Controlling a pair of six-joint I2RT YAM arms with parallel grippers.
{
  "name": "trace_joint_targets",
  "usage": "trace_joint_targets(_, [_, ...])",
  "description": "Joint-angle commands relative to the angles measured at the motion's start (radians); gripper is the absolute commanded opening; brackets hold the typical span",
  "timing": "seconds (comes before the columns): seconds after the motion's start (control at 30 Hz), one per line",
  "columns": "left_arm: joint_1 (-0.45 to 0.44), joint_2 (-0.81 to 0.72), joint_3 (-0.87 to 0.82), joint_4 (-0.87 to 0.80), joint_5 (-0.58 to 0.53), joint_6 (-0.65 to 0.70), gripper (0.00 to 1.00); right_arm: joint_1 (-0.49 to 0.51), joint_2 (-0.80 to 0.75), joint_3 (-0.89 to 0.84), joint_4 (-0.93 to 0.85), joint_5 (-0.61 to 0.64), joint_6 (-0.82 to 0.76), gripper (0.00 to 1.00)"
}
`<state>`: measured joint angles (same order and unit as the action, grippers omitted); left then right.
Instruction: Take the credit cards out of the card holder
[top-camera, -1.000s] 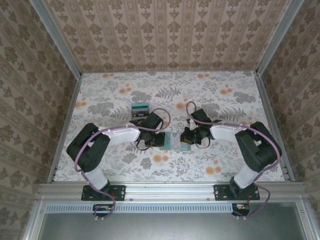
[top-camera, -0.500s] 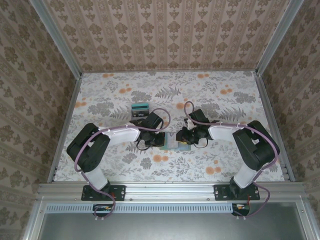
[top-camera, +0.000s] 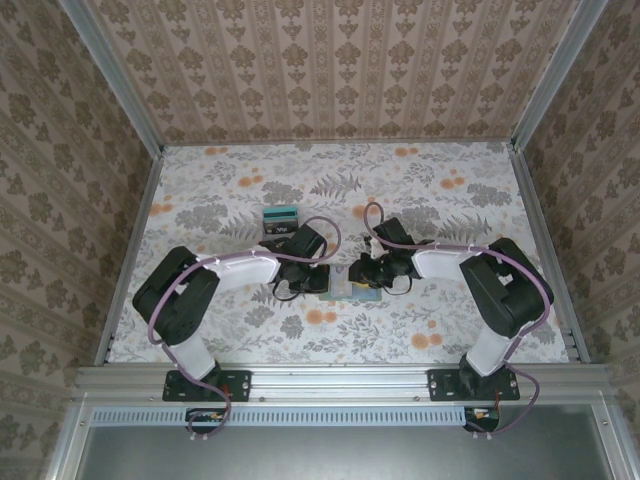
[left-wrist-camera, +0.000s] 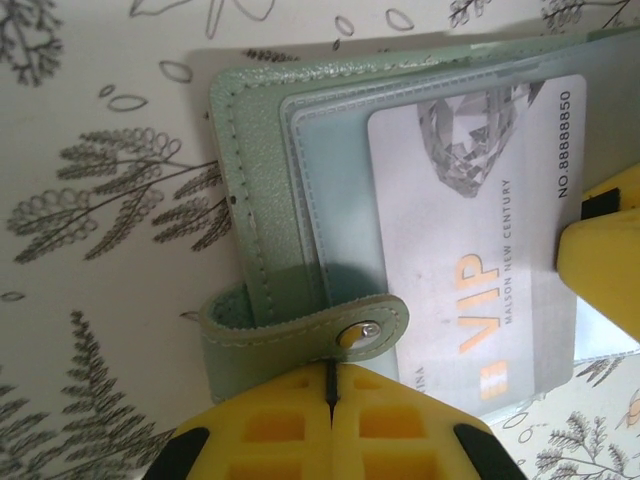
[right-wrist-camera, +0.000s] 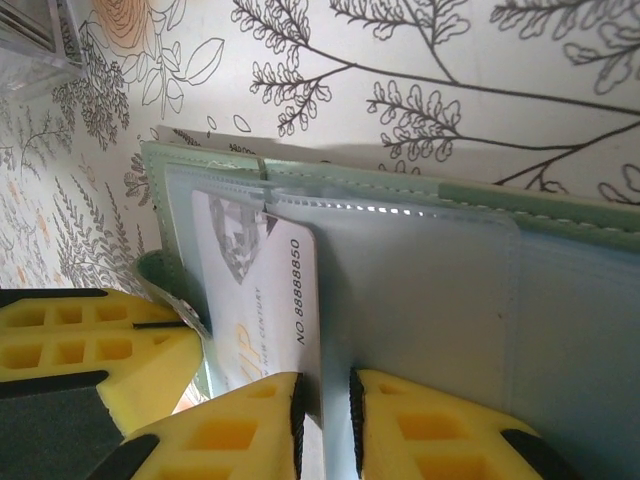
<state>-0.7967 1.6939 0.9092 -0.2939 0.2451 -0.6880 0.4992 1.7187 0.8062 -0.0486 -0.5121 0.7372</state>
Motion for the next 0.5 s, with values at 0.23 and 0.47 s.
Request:
trace_joint_targets(0.23, [0.006,-0.047,0.037,-0.047,-0.009,-0.003,0.10,0.021,0.036,0.030,-0.011,-0.005,0.003,0.22])
trace_joint_targets(0.47, [0.000,-0.040,0.048,-0.024,0.008,-0.004,0.10,0.022,0.034,0.031,-0.019,0.000,0.001,0.21])
